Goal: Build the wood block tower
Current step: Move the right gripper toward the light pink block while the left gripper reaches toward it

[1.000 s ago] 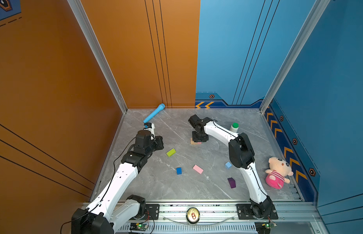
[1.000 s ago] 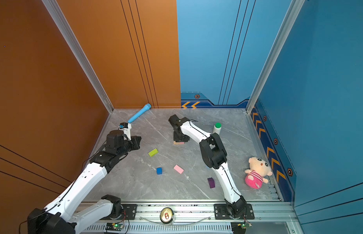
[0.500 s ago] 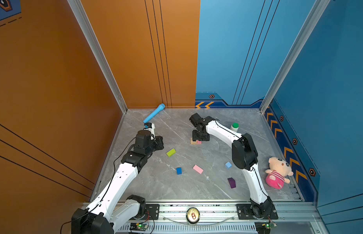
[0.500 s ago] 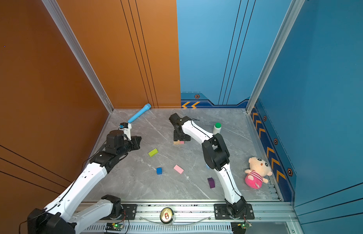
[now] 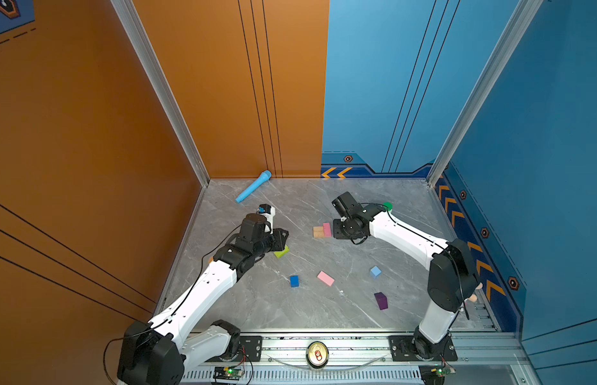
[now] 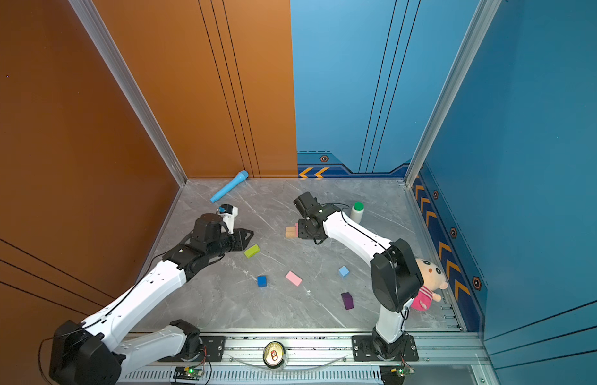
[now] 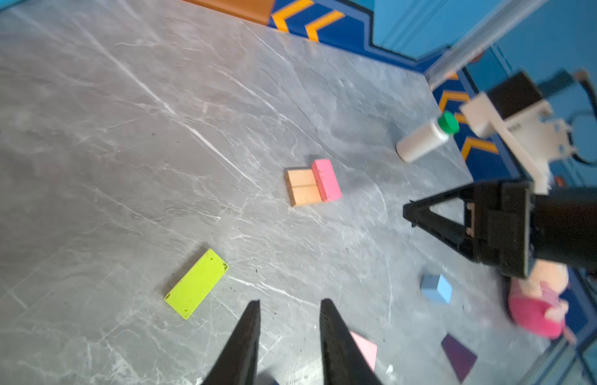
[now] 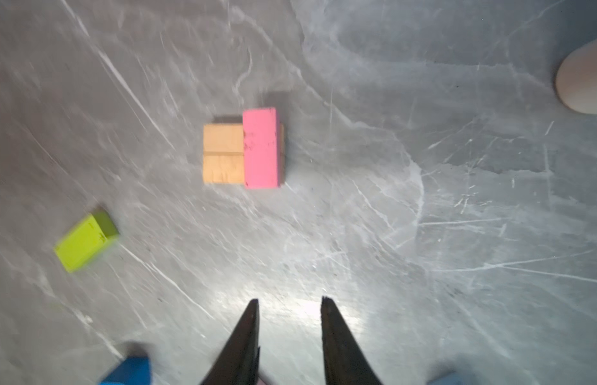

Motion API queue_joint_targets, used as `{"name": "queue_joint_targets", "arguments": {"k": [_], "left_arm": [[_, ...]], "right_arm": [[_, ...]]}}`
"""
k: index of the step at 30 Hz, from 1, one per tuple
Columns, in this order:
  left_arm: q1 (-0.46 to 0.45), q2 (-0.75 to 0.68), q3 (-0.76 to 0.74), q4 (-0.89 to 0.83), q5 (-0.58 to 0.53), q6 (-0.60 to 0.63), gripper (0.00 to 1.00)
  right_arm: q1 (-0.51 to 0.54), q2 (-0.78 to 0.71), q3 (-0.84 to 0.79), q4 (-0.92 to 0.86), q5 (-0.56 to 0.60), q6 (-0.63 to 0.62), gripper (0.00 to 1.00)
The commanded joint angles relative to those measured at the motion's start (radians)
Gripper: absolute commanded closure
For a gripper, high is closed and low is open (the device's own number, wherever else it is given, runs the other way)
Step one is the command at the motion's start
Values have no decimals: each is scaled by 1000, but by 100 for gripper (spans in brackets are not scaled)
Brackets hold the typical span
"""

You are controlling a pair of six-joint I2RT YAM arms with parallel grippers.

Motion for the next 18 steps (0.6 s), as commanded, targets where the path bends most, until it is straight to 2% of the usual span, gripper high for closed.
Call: {"name": "queue_joint_targets", "arguments": {"k": [1, 3, 4, 12, 18], "left_arm": [[-91, -4, 49, -90, -21, -3, 55], [-155, 5, 59, -121, -48, -19, 51], [-187, 11, 64, -139, -64, -28, 49], [-388, 139, 80, -201, -103, -151, 42], [-445, 241, 86, -217, -120, -246, 40]], "right_arm": [[0, -61, -109, 108, -49, 1, 89], [0, -84, -187, 155, -69, 7, 98], [3, -93, -225, 184, -87, 12, 100], [44, -125, -441, 378, -164, 58, 100], [87, -116, -524, 467, -196, 95, 100]]}}
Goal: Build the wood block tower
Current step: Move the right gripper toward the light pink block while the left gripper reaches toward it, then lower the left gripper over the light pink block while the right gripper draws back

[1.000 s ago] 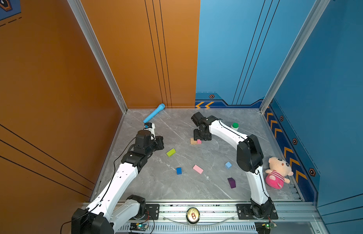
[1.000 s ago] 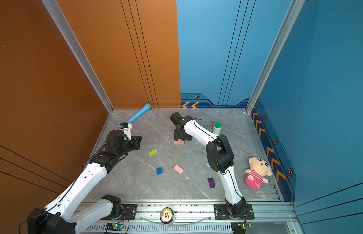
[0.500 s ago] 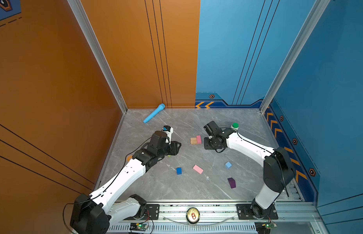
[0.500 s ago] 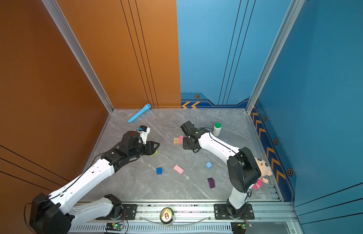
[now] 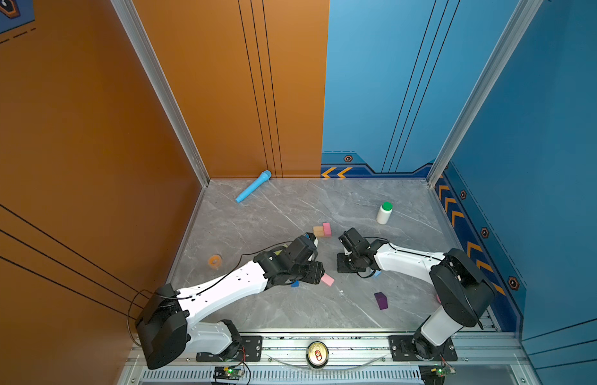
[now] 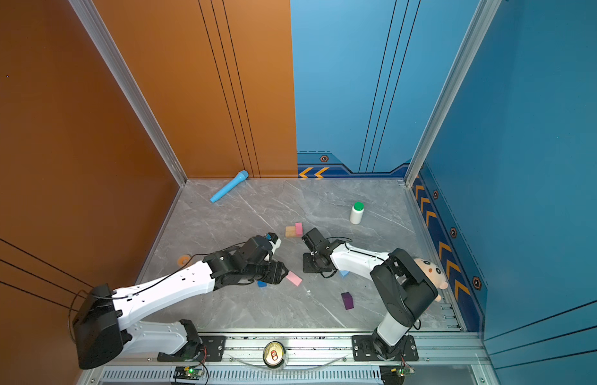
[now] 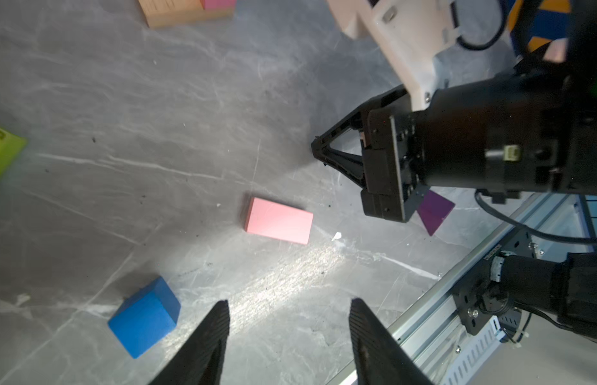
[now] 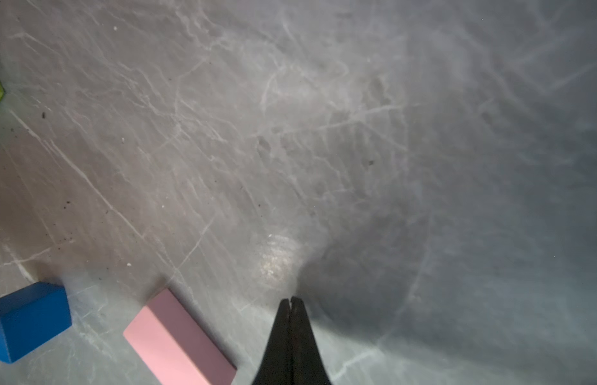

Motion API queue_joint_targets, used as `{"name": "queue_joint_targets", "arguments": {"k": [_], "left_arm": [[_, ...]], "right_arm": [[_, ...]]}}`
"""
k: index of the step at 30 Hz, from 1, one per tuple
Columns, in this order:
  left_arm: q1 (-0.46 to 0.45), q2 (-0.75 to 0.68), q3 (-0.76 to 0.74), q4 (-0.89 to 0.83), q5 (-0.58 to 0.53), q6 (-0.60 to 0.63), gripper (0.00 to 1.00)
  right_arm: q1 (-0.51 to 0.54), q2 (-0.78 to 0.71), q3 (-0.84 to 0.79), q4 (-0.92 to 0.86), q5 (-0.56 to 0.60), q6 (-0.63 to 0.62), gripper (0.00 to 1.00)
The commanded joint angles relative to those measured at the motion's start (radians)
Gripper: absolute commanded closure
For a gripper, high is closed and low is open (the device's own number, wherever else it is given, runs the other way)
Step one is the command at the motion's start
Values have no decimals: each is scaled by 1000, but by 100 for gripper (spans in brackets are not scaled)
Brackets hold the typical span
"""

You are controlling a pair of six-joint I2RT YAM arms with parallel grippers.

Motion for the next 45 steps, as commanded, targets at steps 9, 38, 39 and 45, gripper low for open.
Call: {"name": "queue_joint_targets", "arguments": {"k": [9, 38, 39, 45], "left_arm": [[-33, 90, 12, -43, -61, -123, 35], [-45, 215, 64, -47, -70, -118, 33], [-46, 221, 69, -48, -70, -116, 33], [-53, 263, 102, -58, -73, -114, 31]], "right_arm": [[111, -2, -65, 143, -37, 72, 100], [80, -174, -174, 89, 23, 108, 100], [76, -196, -175, 66, 43, 103, 100], [38, -377, -203, -57, 160, 87, 100]]}}
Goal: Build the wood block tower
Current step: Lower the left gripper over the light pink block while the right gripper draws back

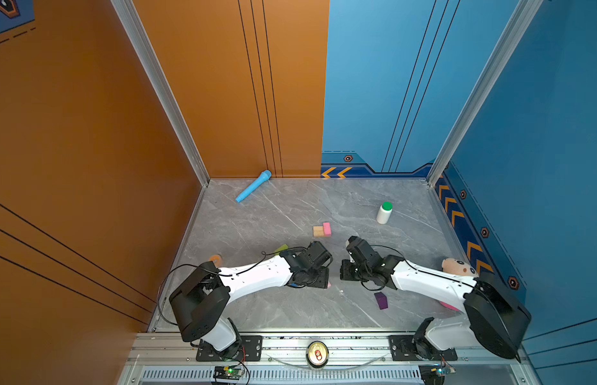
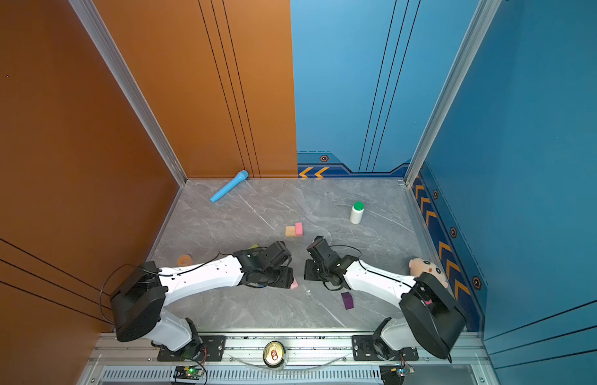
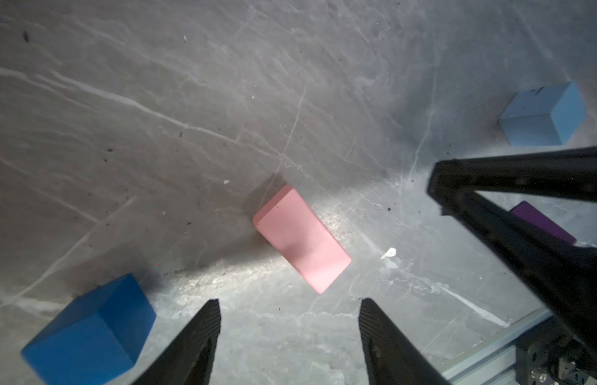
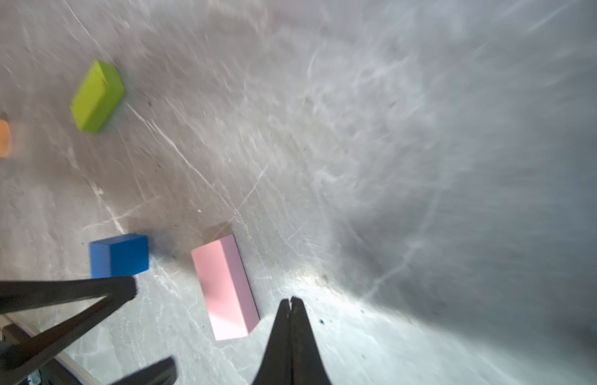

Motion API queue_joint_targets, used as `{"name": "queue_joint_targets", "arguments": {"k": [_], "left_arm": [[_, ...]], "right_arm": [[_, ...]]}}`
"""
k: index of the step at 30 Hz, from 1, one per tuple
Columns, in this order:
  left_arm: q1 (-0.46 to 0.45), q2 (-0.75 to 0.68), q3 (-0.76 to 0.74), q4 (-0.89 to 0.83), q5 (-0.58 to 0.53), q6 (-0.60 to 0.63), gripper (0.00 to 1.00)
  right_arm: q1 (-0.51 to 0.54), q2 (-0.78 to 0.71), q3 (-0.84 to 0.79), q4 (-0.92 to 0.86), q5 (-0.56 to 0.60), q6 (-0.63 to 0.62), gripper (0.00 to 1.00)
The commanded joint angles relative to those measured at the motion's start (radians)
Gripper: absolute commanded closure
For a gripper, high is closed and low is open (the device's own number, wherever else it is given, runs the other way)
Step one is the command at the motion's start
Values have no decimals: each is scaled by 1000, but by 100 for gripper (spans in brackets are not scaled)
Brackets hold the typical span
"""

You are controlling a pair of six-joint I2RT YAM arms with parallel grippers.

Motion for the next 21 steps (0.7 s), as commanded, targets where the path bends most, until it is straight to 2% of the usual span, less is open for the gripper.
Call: {"name": "queue_joint_targets", "arguments": {"k": [1, 10, 21], "left_arm": [[-13, 33, 35, -40, -21, 14, 30], [-17, 125, 105, -64, -11, -6, 28], [-24, 219, 185, -129, -43, -14, 31]], "right_arm": [[-25, -96, -34, -128, 113, -24, 100], [-82, -325, -97, -205, 193, -14, 100], [-109, -387, -132, -220, 190, -14, 100]]}}
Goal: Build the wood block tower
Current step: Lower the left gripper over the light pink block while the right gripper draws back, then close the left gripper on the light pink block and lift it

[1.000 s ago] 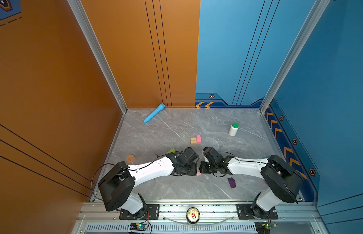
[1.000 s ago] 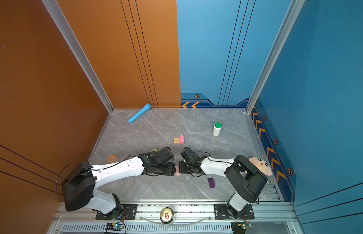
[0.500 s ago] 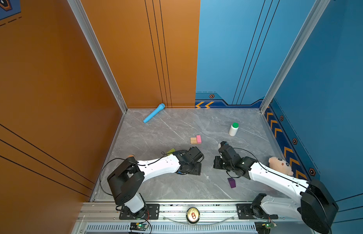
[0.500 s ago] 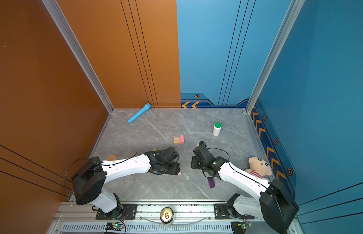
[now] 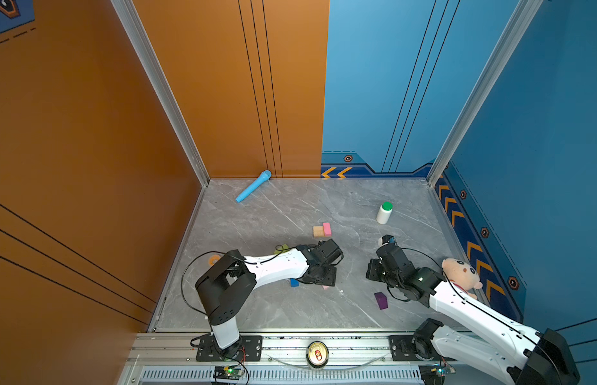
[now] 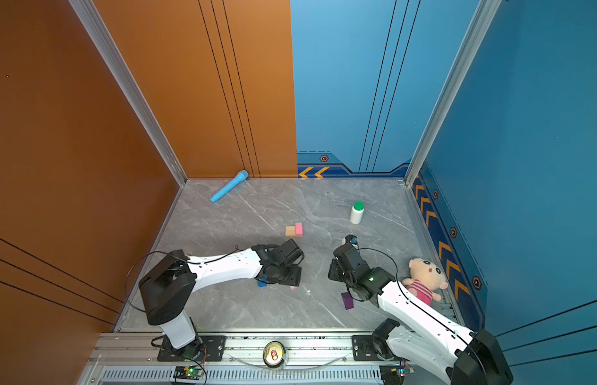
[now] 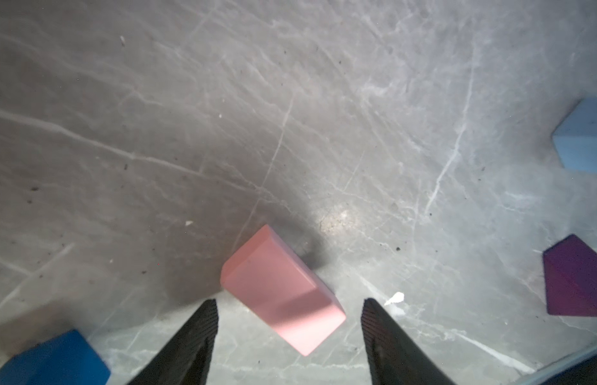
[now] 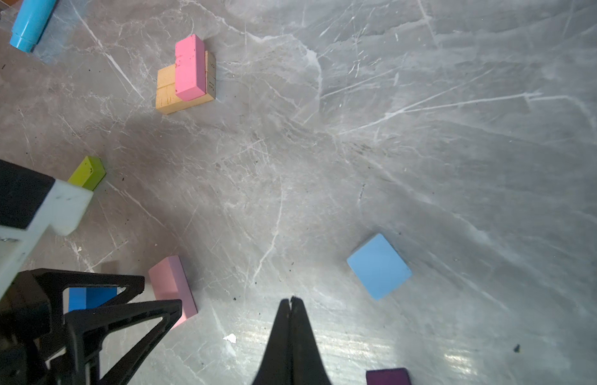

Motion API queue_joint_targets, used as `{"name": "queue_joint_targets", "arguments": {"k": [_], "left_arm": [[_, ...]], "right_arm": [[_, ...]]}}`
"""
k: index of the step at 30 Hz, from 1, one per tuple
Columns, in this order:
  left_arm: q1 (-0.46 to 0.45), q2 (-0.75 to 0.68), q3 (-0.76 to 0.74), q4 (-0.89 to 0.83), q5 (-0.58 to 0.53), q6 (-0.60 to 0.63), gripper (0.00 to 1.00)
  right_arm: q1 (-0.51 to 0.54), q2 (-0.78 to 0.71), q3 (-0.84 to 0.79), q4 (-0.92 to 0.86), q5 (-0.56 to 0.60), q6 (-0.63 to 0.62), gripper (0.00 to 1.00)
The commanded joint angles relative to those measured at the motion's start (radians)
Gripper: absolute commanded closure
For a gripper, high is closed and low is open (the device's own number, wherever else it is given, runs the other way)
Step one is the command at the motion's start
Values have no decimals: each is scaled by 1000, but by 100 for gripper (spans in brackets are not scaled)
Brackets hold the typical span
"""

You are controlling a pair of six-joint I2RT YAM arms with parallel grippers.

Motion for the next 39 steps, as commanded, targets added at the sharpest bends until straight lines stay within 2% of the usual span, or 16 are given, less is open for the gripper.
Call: {"name": "queue_joint_targets", "arguments": {"k": [1, 13, 18, 27, 39], "left_arm": [[-16, 32, 38, -73, -44, -4, 32], [-54, 104, 132, -175, -130, 37, 56], [-60, 100, 137, -188, -156, 37, 58], [-66, 103, 137, -193, -160, 32, 53], [-72, 116, 141, -191, -149, 32, 60]], "right_arm": [[-9, -17, -16, -39, 21, -7, 100], [-16, -9, -27, -30, 12, -10, 100], [-17, -6, -32, -25, 8, -9, 100], [-18, 0, -35, -19, 4, -7, 100], [-18, 1, -41, -13, -1, -5, 100]]}}
